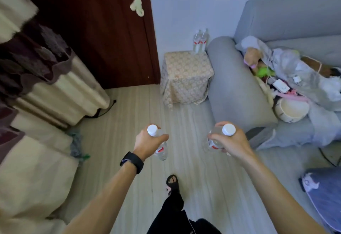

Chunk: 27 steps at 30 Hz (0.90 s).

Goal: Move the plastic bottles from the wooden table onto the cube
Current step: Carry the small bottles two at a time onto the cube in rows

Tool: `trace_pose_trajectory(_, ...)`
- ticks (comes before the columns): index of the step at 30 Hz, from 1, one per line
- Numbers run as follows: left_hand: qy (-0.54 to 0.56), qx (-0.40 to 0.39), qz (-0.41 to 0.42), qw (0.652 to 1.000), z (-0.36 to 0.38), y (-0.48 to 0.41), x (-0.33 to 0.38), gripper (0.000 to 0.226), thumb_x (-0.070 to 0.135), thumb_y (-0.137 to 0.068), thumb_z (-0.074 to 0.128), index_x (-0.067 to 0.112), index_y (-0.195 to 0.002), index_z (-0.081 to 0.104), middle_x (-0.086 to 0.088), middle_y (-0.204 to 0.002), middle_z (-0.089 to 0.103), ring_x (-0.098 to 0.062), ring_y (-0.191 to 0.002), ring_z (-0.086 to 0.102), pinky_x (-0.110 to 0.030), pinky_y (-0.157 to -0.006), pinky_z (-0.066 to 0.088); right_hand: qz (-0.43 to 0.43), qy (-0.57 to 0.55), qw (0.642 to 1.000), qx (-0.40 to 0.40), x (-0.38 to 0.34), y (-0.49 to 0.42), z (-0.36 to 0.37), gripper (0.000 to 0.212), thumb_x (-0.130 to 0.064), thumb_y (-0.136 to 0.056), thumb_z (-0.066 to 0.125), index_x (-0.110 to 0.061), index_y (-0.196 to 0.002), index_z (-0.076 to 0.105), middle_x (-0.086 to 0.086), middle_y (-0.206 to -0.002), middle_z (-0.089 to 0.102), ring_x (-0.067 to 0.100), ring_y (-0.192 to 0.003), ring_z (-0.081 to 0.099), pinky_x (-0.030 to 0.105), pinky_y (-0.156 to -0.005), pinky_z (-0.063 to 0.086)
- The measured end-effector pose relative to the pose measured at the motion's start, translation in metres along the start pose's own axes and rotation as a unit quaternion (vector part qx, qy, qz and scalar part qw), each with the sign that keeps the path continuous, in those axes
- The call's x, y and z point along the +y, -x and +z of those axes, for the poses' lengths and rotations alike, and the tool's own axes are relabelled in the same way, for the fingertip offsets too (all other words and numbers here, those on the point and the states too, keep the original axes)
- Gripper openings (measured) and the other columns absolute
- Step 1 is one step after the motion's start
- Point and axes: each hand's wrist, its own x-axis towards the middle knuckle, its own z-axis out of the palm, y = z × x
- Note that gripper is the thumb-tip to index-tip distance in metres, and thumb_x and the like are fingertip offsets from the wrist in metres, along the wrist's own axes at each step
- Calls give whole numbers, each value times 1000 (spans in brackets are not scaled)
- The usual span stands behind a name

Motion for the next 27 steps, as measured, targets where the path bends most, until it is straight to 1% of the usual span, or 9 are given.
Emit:
trace_pose_trajectory(3, -5, -22, 9, 1000, -4, -72, 37, 27, 38, -74, 79, 26, -95, 68, 8, -87, 72, -11, -86, 68, -29, -77, 56, 0, -23, 1000, -1, -41, -59, 9, 37, -20, -62, 91, -21, -94, 71, -6, -78, 70, 17, -77, 67, 41, -73, 58)
trace_pose_trajectory(7, 0, -42, 23, 999, -6, -153, 90, 27, 35, -76, 81, 28, -99, 67, 11, -86, 69, -8, -84, 65, -30, -81, 56, 27, -35, 999, 4, -80, -133, 8, 52, -39, -44, 86, -27, -92, 72, -5, -85, 73, 20, -85, 72, 48, -75, 60)
trace_pose_trajectory(9, 9, -46, 24, 999, -3, -195, 117, 23, 34, -77, 81, 29, -94, 67, 13, -85, 67, -9, -83, 64, -30, -82, 55, 32, -22, 999, 3, -99, -175, 8, 55, -44, -41, 84, -30, -92, 71, -4, -89, 74, 19, -87, 71, 48, -76, 60)
trace_pose_trajectory(12, 5, -49, 32, 998, 8, -261, 151, 20, 36, -77, 81, 31, -90, 66, 12, -87, 70, -12, -88, 66, -32, -85, 56, 26, -4, 1000, -5, -123, -243, 8, 51, -44, -45, 84, -30, -92, 70, -5, -88, 73, 18, -87, 70, 45, -76, 59)
trace_pose_trajectory(15, 14, -50, 33, 998, 20, -322, 188, 23, 41, -79, 79, 26, -94, 69, 8, -89, 72, -14, -90, 67, -38, -86, 57, 28, 5, 999, -16, -146, -314, 7, 49, -42, -49, 84, -29, -94, 70, -5, -88, 73, 17, -86, 69, 45, -75, 59)
trace_pose_trajectory(19, 50, -35, -4, 998, 37, -399, 236, 25, 41, -81, 79, 22, -94, 69, 7, -85, 71, -16, -87, 68, -45, -84, 59, 30, 28, 998, -38, -178, -404, 1, 45, -37, -55, 88, -29, -95, 70, -4, -91, 73, 18, -88, 69, 47, -79, 60)
trace_pose_trajectory(23, 90, -22, -35, 995, 55, -468, 279, 21, 40, -79, 81, 25, -87, 68, 7, -83, 71, -20, -90, 69, -47, -86, 59, 26, 62, 997, -37, -210, -487, -6, 59, -54, -40, 82, -31, -94, 70, -6, -94, 74, 18, -94, 70, 44, -84, 59)
trace_pose_trajectory(25, 104, -24, -44, 993, 64, -499, 296, 29, 42, -78, 82, 21, -93, 69, 4, -85, 72, -20, -90, 69, -48, -84, 60, 24, 74, 996, -37, -225, -520, -7, 59, -54, -40, 81, -31, -92, 69, -6, -94, 74, 18, -94, 69, 42, -85, 58)
trace_pose_trajectory(27, 101, -30, -51, 993, 72, -536, 311, 36, 43, -78, 81, 17, -99, 68, 1, -88, 72, -21, -89, 69, -45, -80, 60, 25, 86, 995, -38, -240, -557, -5, 50, -46, -49, 87, -31, -93, 68, -5, -95, 73, 19, -94, 68, 41, -85, 58)
